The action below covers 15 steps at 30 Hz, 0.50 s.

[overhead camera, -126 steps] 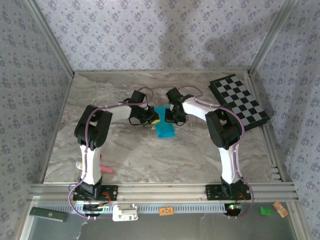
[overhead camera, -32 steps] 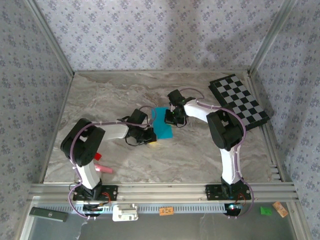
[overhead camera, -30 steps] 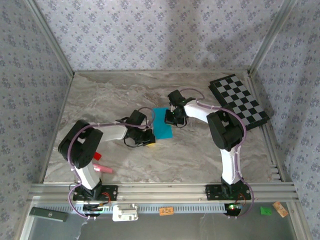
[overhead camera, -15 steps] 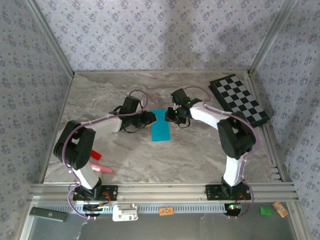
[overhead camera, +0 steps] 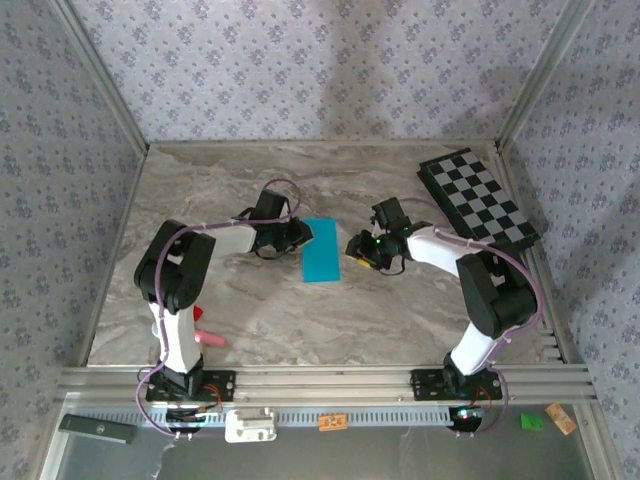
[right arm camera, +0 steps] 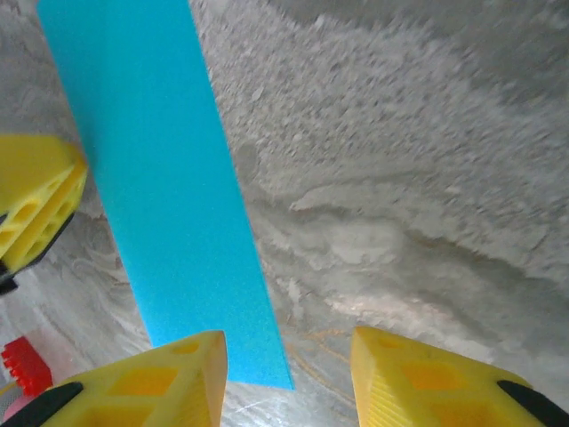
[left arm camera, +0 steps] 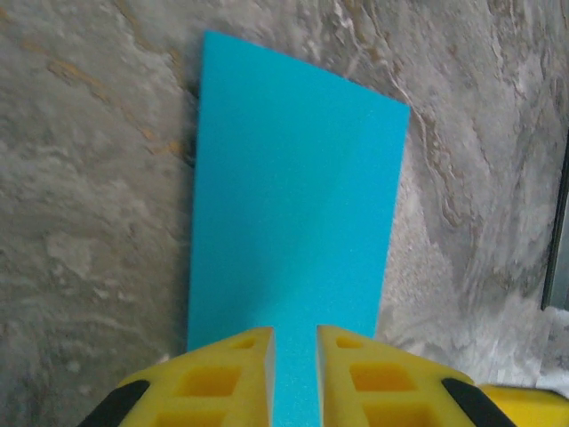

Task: Fold a paper plane with a square sheet of paper (pick it up from the middle)

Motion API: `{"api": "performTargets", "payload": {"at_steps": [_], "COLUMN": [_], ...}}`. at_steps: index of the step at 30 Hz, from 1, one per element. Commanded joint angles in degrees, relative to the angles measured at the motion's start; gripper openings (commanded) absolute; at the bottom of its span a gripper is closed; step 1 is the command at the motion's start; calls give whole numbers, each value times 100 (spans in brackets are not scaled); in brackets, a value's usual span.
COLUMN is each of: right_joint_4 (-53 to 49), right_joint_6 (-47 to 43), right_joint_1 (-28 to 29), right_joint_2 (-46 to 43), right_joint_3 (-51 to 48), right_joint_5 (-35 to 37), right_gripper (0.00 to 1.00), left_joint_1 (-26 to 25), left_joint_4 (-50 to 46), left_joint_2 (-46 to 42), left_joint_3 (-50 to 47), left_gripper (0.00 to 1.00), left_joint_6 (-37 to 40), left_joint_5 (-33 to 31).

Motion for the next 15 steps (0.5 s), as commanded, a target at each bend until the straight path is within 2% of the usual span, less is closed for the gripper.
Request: {"api": "performTargets", "payload": {"at_steps": [1, 8, 15], "right_joint_4": [110, 212, 217], "right_joint_6": [175, 363, 328], "right_joint_1": [99, 369, 485], "right_joint_2": [61, 283, 500], "right_joint_3": [-63, 4, 186], "right_joint_5": [-246, -275, -387], "right_gripper": [43, 47, 46], "left_joint_1": [16, 15, 15], "left_joint_4": [239, 106, 63], "left_joint_2": [188, 338, 311], "left_joint_3": [-56, -302, -362], "left_gripper": [18, 18, 17], "left_joint_6": [-274, -651, -654], "left_joint_5": [-104, -270, -265]}}
